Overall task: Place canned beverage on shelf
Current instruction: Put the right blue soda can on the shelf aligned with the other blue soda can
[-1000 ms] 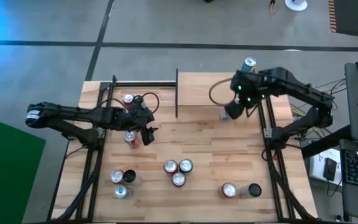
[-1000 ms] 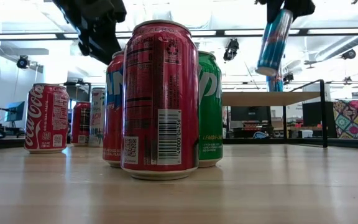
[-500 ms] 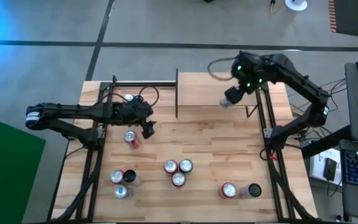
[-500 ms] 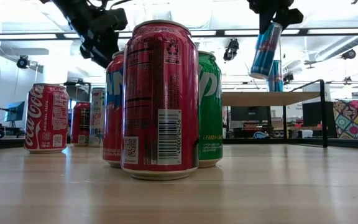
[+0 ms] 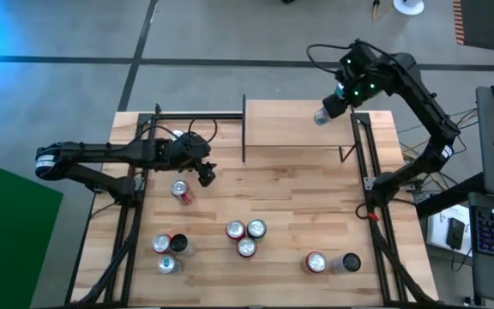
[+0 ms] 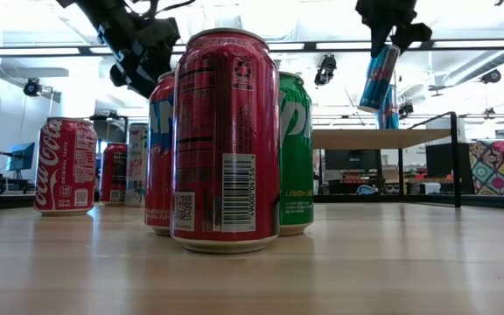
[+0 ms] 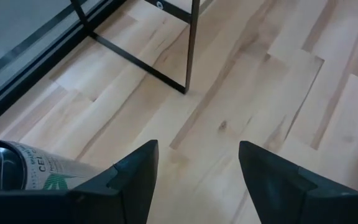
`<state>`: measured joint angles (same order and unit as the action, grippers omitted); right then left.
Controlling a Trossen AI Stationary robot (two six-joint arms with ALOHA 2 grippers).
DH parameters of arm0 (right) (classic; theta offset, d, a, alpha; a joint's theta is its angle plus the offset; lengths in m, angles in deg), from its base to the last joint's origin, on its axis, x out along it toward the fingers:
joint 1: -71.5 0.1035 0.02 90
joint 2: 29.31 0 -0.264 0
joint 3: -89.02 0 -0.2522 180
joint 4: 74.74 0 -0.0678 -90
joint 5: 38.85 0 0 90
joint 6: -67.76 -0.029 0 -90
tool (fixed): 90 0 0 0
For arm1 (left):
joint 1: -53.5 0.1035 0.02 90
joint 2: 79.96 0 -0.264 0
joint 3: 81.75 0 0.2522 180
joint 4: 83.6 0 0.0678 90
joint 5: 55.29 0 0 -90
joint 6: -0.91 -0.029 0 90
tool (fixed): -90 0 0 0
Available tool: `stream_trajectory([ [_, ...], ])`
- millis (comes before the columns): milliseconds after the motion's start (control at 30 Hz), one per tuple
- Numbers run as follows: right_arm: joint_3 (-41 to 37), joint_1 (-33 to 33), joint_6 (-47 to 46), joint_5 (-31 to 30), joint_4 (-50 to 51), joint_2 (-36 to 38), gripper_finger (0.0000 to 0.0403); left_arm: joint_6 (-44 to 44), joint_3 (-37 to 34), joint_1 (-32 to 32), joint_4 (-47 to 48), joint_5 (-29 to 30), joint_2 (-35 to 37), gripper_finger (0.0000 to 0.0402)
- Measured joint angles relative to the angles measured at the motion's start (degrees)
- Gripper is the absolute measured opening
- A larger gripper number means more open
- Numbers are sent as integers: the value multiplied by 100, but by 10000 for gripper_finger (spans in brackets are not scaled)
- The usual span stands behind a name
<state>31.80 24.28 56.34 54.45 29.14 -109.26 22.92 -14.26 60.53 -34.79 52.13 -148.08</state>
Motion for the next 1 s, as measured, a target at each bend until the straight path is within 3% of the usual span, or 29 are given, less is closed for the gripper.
stream_trajectory([
  [467,-115,-120,-177,210,-18,487,237,58,0,189,2,1,-4,210],
  [767,-1132,-120,-516,99,-5,1366,237,-52,0,348,-169,-1,-4,210],
  [1000,-1393,-120,-257,-202,-10,1132,237,-147,0,488,-396,-228,-4,210],
])
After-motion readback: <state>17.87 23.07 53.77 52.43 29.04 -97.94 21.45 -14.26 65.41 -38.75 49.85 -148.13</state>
